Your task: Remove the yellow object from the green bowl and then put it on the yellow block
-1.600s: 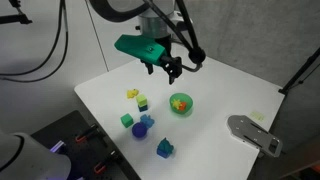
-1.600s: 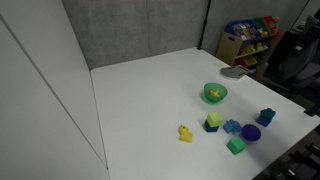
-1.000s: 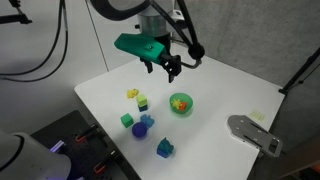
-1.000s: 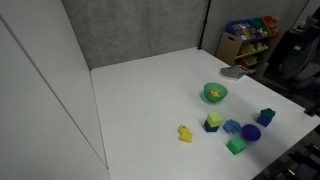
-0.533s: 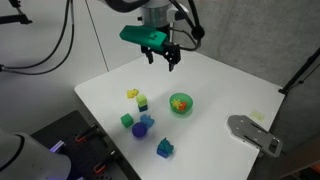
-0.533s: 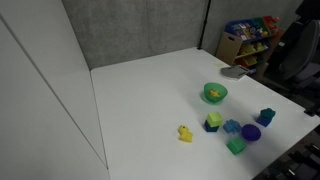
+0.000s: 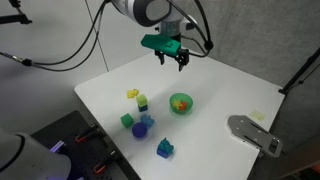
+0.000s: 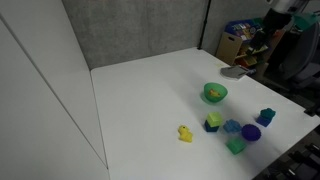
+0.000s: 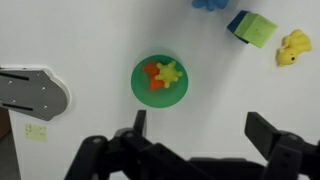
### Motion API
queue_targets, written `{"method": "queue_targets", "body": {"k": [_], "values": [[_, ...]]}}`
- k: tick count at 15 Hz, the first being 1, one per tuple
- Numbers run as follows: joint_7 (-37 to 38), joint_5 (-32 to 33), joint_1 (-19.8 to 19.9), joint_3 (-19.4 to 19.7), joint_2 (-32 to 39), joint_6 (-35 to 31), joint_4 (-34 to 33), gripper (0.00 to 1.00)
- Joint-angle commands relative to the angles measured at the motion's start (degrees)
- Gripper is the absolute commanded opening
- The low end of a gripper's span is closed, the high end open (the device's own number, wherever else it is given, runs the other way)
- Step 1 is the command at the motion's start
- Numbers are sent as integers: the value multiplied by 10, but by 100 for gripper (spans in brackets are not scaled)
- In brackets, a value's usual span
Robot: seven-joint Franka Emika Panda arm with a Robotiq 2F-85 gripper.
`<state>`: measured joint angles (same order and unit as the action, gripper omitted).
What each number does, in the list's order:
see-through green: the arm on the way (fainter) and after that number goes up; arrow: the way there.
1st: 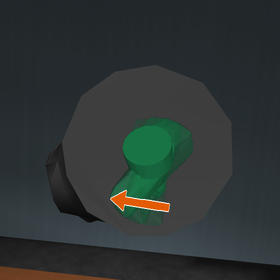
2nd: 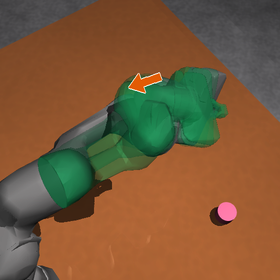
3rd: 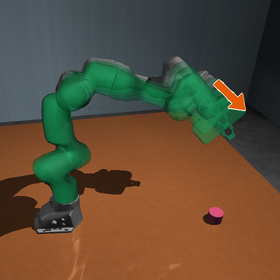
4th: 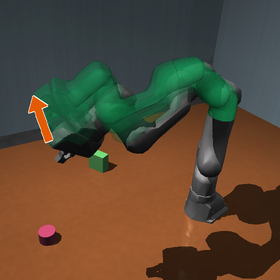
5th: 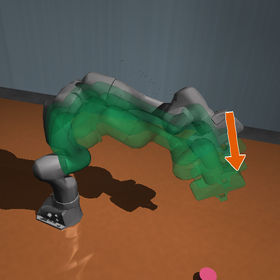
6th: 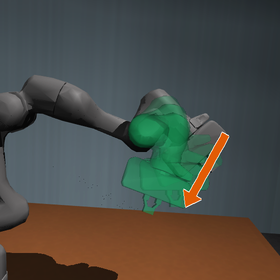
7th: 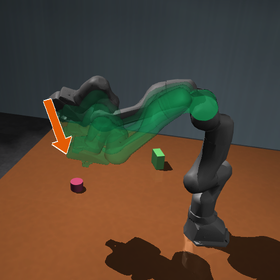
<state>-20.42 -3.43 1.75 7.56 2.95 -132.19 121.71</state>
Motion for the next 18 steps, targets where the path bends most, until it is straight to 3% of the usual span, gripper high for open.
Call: {"method": "queue_targets", "body": {"k": [1,11,18], "values": [[3,-19,18,-17,103,-3,-78,100],[71,-3,48,-34,333,4,-245,100],[119,-9,54,-46,447,16,-341,100]]}}
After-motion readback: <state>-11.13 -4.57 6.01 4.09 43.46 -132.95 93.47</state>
